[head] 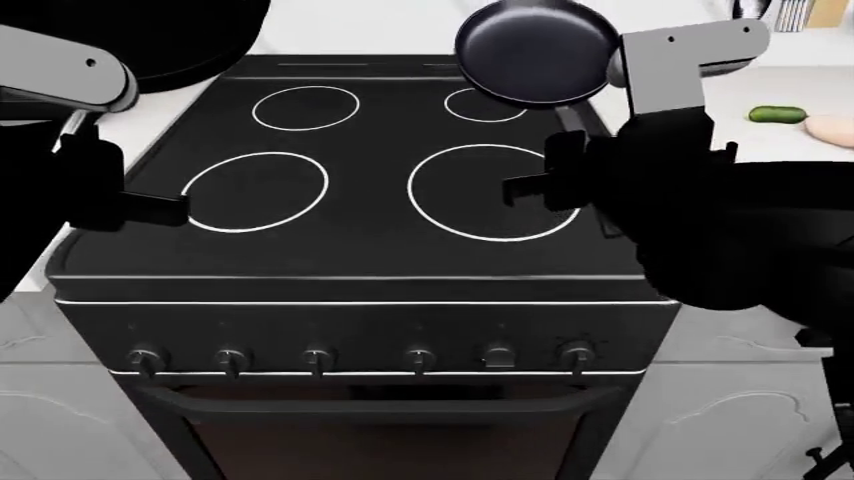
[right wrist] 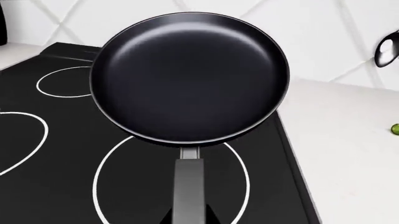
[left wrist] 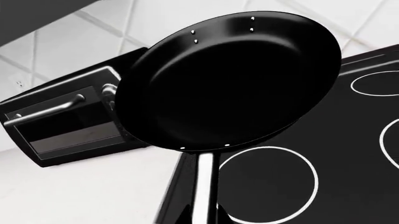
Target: Place both pans onto different burners. Then place the pickle and the chicken breast on different pans.
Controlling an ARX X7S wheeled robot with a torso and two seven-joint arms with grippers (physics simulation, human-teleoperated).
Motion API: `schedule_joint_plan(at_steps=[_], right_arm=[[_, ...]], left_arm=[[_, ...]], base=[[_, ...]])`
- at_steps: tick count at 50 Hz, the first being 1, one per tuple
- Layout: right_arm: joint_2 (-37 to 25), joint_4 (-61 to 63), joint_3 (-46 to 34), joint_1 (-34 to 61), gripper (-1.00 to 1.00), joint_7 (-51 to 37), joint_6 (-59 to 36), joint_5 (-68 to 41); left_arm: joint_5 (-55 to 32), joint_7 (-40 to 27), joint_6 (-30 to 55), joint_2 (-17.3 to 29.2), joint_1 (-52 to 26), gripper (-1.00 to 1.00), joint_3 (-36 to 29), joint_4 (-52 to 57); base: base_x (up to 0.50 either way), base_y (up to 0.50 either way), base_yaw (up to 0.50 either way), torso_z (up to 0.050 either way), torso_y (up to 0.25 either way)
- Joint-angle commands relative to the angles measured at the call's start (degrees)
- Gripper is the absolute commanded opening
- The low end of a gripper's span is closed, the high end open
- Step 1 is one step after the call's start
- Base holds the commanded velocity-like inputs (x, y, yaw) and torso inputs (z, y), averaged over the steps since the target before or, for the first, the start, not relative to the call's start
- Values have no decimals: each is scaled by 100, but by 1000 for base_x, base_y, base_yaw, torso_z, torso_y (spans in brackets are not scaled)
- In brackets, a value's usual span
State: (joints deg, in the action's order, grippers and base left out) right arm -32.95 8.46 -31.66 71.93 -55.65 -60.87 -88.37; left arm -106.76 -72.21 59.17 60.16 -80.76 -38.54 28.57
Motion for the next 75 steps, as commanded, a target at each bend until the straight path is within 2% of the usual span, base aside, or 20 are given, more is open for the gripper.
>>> schedule_joint_plan(at_steps=[1, 12, 39, 75], right_arm=[[266, -622, 109, -199, -100, 281, 473, 633], [510, -934, -31, -552, -100, 735, 846, 926], [915, -1484, -559, -548, -100, 1201, 1048, 1557], [849, -1729, -822, -974, -100, 1377, 1199, 1807]], left_arm=[[426, -41, 22, -104, -257, -100, 168, -111], [453, -13, -31, -64, -192, -100, 172, -67], [461, 59, -156, 118, -48, -100, 224, 19], [586, 166, -233, 205, 117, -100, 197, 40]], base=[[0, 0, 0, 10, 11], [0, 0, 0, 1, 4], [0, 0, 0, 1, 4], [0, 0, 0, 1, 4]])
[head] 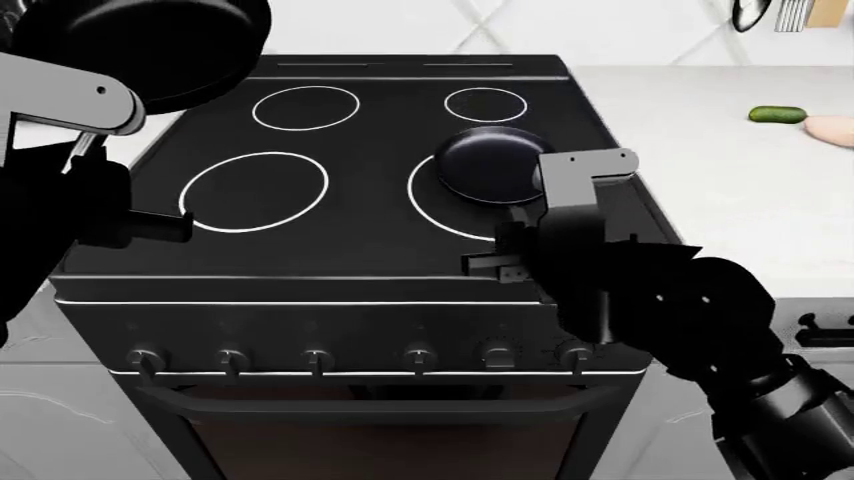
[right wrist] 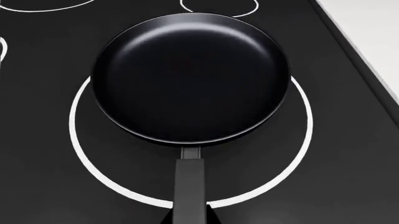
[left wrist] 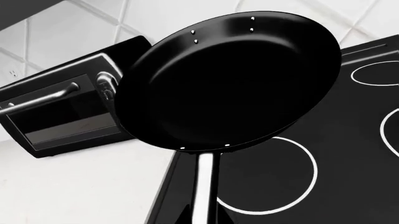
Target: Place both pans onto different burners. Then place the pickle and the chicken breast on different pans.
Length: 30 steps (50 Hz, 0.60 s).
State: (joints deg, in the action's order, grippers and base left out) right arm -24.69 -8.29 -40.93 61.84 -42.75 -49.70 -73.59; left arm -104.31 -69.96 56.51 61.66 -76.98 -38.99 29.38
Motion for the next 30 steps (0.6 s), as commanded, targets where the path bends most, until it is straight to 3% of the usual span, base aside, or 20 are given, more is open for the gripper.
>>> schedule_joint_plan(at_steps=[1, 18, 19, 30], right_arm=[[31, -67, 96, 29, -100, 100, 87, 336], [25, -136, 57, -55, -100, 144, 153, 383], [24, -143, 48, -56, 100, 145, 152, 392], [-4, -130, 4, 24, 100, 94, 43, 387]], left_arm=[[343, -57, 31, 59, -258, -100, 243, -38], [391, -22, 3, 66, -214, -100, 231, -24], [399, -15, -4, 71, -204, -100, 231, -23], [383, -22, -16, 91, -196, -100, 231, -18]], base=[[0, 0, 0, 0, 11], [0, 0, 0, 1, 4], [0, 0, 0, 0, 0], [0, 0, 0, 1, 3]])
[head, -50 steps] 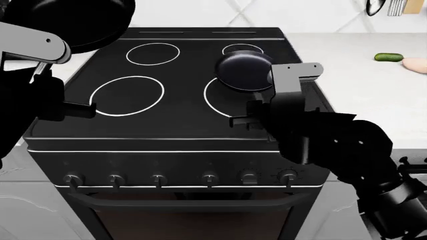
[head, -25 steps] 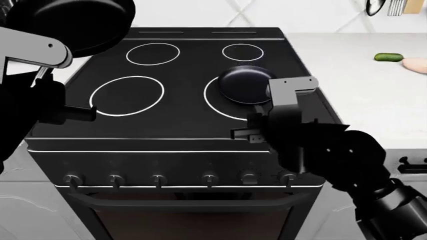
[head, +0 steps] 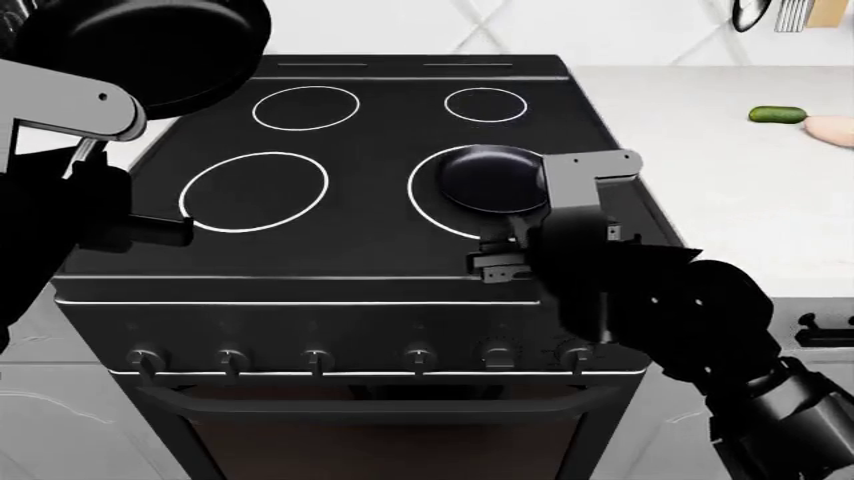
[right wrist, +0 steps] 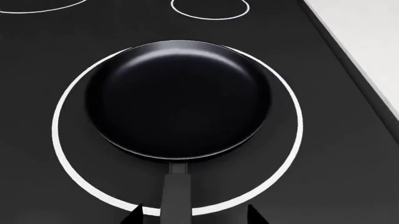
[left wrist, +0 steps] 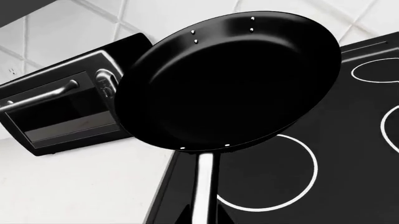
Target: Place both pans onto different burners. Then place the pickle and the chicken breast on different pans.
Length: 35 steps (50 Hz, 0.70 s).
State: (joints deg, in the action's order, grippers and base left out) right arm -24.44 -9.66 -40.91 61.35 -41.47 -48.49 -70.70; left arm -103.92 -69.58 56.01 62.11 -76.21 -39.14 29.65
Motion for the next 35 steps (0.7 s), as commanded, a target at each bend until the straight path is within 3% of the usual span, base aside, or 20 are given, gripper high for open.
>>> schedule_joint_plan(at_steps=[1, 19, 23, 27, 35], right_arm=[[-43, 37, 10, 96, 100, -61, -111, 74], [-556, 1187, 578, 992, 100, -1051, -970, -921], [-666, 1438, 719, 1227, 100, -1321, -1180, -1250], [-1285, 2213, 1216, 1576, 100, -2064, -1530, -2377], [-1675, 2645, 1476, 1755, 100, -2475, -1602, -3120]], left_arm=[[343, -63, 28, 48, -267, -100, 247, -41], [431, -61, -35, -79, -134, -100, 160, -38], [523, 16, -11, -232, -132, -100, 88, -165], [738, 250, -218, -770, 96, -100, -84, -668], [750, 274, -335, -1071, 125, -100, -137, -1062]], base=[[0, 0, 0, 0, 0], [0, 0, 0, 1, 2], [0, 0, 0, 0, 2], [0, 0, 0, 0, 3], [0, 0, 0, 1, 1]])
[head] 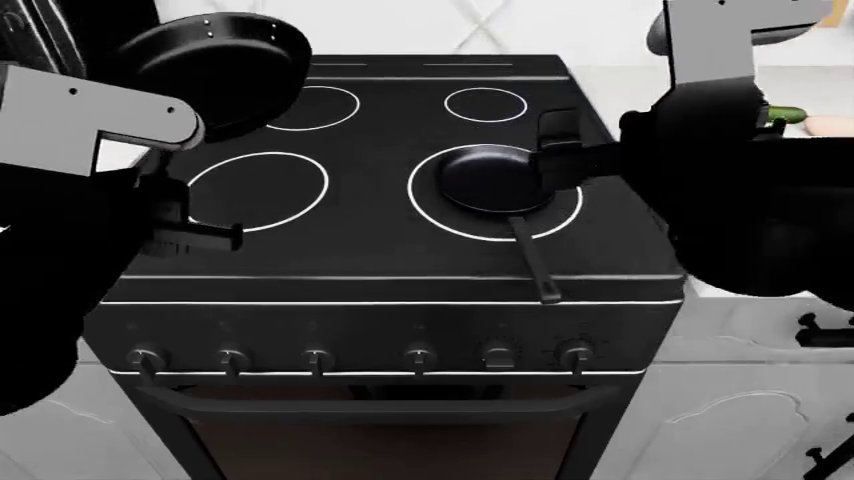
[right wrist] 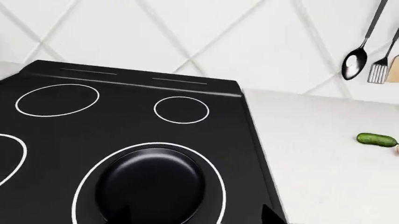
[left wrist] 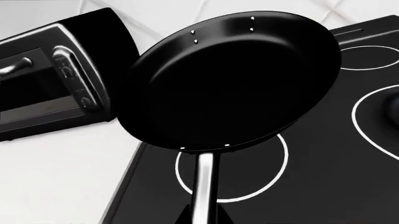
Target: Place both pans onto different burners. Then place the pickle and the chicken breast on different pans.
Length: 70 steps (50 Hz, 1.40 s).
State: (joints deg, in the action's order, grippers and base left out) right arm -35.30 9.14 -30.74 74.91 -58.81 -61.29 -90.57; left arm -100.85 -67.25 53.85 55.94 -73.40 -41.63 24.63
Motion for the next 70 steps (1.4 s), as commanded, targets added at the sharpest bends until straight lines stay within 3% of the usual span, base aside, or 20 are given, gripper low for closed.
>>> schedule_joint_plan(at_steps=[1, 25, 45, 70], right_arm=[[-629, 799, 489, 395, 100, -756, -310, -1179], [-1036, 1016, 624, 141, 100, -696, -237, -1296], [-1035, 1016, 573, 12, 100, -498, -188, -1101], [-996, 991, 473, -267, 100, -148, -80, -707]], left_arm=[[468, 41, -137, -523, -158, -100, 93, -641], [1007, 183, -712, -899, 372, -100, -26, -1575], [1760, 603, -263, -1412, 14, -100, -664, -2095], [2141, 644, -66, -1688, -130, -100, -994, -2649]], base=[[0, 0, 0, 0, 10], [0, 0, 0, 1, 2], [0, 0, 0, 1, 3], [0, 0, 0, 1, 3]])
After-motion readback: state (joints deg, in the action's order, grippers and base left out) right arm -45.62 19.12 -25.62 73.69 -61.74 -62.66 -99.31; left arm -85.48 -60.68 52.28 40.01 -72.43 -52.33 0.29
